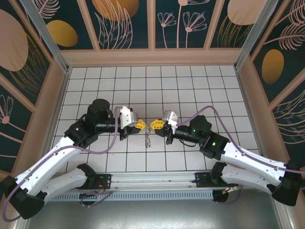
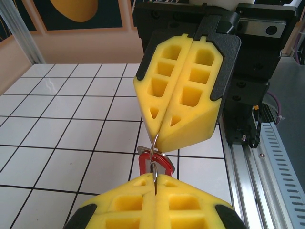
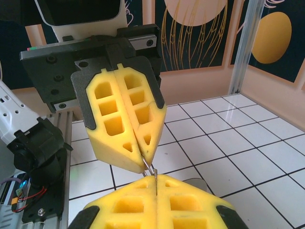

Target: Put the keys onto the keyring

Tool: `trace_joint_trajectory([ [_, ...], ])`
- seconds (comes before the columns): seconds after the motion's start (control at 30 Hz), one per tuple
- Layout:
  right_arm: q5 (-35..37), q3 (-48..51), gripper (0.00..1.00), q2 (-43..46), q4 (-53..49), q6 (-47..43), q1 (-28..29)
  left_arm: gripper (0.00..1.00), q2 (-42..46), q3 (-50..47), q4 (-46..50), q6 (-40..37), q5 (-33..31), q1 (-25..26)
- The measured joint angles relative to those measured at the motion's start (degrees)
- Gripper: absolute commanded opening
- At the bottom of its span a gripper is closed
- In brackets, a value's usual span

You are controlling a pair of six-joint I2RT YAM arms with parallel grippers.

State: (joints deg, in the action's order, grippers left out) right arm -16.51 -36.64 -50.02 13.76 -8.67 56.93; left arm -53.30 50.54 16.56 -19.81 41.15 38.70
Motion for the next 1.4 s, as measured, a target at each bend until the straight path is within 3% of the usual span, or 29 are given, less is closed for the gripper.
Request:
trace_joint_trajectory([
  [1.4,-1.70,0.81,0.00,0.37,0.39,0.68,-0.37,0.00,0.00,0.00,0.17,-0.02,0.02,0.00],
])
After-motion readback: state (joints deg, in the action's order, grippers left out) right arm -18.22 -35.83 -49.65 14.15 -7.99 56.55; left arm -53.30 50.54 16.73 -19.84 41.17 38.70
